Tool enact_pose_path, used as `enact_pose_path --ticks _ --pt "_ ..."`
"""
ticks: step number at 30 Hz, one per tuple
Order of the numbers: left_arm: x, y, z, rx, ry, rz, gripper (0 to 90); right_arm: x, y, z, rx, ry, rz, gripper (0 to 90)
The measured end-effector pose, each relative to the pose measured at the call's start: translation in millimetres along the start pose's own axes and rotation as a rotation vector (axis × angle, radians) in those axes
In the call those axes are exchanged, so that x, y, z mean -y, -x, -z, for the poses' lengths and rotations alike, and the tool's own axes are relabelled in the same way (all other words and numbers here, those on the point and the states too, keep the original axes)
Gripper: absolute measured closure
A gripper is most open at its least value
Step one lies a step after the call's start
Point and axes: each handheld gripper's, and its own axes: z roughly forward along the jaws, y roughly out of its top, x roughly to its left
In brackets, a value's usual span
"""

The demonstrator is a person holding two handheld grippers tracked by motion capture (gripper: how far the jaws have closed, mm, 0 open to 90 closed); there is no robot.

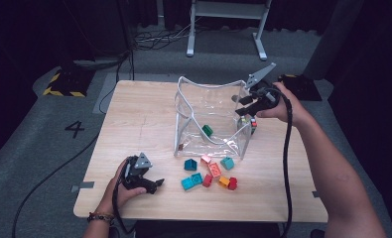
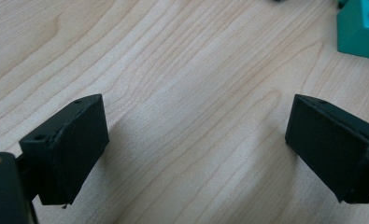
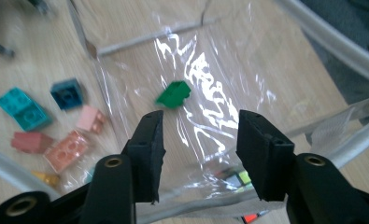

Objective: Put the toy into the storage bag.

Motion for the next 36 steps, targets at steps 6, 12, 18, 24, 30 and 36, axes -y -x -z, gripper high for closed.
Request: enact_pose_path --ticks 6,12,18,24,30,36 --pt "0.0 -0.1 0.1 0.000 -0.001 -0.002 6.2 16.7 -15.8 25.6 -0.004 0.210 -0.018 51.3" --pt "0.0 -0.1 0.1 0.001 -0.001 -0.002 6.2 43.1 -39.2 44.5 0.009 0.369 -0.024 50.2" --pt "0.0 0.0 0.0 0.000 0.000 -0.001 6.2 80.0 -68.3 49.4 -0.010 0.469 -0.020 49.3" --pt "0.0 0.0 0.0 0.000 0.001 0.000 6.2 108.4 -89.8 36.0 -0.040 0.488 -0.027 49.3" --pt "0.0 0.1 -0.1 0.000 0.001 0.000 6.2 136.1 -108.6 2.7 -0.095 0.442 -0.041 49.3" --pt "0.0 0.0 0.0 0.000 0.001 0.000 6.2 158.6 -120.9 -37.7 -0.167 0.394 -0.069 47.9"
